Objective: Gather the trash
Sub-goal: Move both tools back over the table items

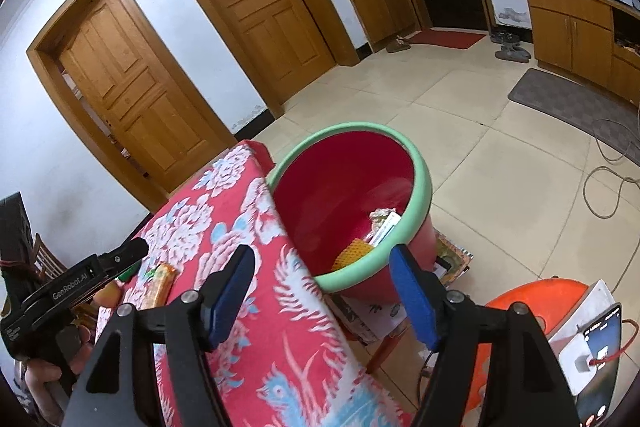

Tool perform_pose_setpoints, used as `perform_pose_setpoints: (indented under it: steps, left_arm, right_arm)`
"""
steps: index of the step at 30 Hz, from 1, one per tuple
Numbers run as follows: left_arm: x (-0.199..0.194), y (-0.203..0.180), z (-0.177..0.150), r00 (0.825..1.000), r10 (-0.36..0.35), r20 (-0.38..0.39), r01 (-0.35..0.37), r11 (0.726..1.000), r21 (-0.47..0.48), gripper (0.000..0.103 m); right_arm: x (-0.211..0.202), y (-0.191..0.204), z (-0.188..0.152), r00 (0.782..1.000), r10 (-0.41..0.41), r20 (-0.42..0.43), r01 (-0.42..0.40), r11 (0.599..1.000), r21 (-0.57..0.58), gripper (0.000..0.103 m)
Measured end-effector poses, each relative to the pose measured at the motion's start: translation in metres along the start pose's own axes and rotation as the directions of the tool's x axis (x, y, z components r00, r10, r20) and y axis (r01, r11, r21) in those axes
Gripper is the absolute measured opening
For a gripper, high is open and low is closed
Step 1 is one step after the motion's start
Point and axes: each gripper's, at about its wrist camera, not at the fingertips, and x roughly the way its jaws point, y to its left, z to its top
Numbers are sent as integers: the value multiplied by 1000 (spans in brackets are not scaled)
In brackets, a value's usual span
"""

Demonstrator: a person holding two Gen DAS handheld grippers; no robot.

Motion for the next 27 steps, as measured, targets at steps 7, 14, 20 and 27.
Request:
perform_pose_setpoints:
  steps: [7, 14, 20, 27]
  left_arm:
    - [-16, 56, -2, 994, 106, 18, -105, 992, -72, 61]
    - [-7, 99, -1, 985, 171, 0, -169, 977, -131, 61]
    - [23, 114, 2, 977, 211, -33, -214, 970, -116, 61]
    - [63, 124, 2, 973, 211, -97, -220, 970, -99, 37]
  right_arm:
    - [-1, 18, -12, 999, 20, -27, -20, 999, -34, 73]
    - [1, 31, -20, 999, 21, -48, -24, 998, -58, 73]
    - [6, 33, -21, 998, 0, -62, -4, 998, -65, 73]
    - [23, 31, -19, 995, -34, -92, 28, 997, -65, 73]
